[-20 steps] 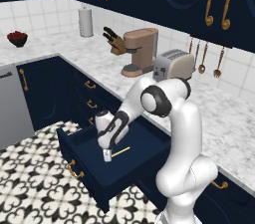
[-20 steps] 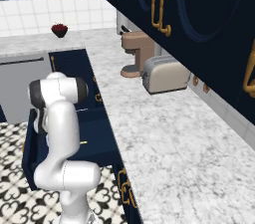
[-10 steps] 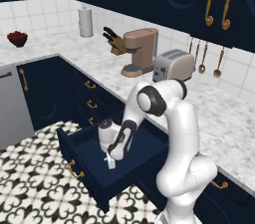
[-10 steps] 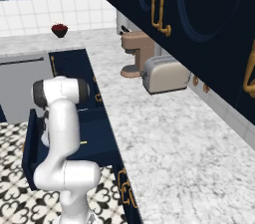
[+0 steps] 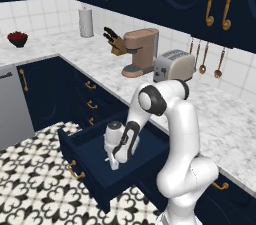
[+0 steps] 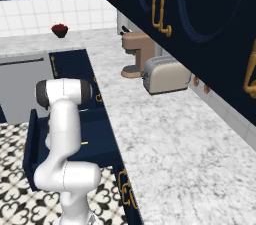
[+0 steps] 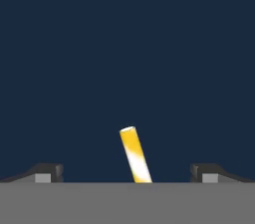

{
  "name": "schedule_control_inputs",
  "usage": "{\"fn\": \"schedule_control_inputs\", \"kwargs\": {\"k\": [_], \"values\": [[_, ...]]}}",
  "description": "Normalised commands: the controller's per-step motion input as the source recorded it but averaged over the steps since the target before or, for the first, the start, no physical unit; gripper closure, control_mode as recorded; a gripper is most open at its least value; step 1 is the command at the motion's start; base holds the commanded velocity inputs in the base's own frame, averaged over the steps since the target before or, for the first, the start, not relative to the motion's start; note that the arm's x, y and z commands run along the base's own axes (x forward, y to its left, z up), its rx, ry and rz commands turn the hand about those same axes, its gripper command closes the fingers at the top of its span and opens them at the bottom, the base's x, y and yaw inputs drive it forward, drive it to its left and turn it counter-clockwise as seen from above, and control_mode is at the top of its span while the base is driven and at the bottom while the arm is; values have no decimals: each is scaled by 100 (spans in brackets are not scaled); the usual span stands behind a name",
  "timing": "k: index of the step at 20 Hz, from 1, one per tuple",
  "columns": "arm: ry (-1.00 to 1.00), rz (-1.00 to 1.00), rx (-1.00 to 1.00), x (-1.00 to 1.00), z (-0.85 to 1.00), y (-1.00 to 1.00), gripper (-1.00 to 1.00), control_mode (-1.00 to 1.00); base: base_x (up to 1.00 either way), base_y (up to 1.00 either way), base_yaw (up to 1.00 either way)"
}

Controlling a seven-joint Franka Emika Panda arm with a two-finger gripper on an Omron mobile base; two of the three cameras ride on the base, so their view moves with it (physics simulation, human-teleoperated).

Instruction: Take a straw from the drawer in front and place it inside the glass cup on the dining counter.

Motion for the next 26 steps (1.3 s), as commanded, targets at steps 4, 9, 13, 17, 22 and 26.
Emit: {"fn": "schedule_control_inputs", "kwargs": {"k": [4, 9, 13, 17, 22, 26], "values": [[2, 1, 9, 63, -1, 0, -100, -100, 0, 0, 0], [13, 0, 4, 65, -13, 4, -100, -100, 0, 0, 0], [19, 0, 0, 60, -39, 9, 100, -100, 0, 0, 0], [14, 0, 0, 42, -36, 1, 100, -100, 0, 0, 0], [-3, 0, 0, -9, -4, 5, 100, -100, 0, 0, 0], [-14, 0, 0, -31, 44, 24, 100, -100, 0, 0, 0]]}}
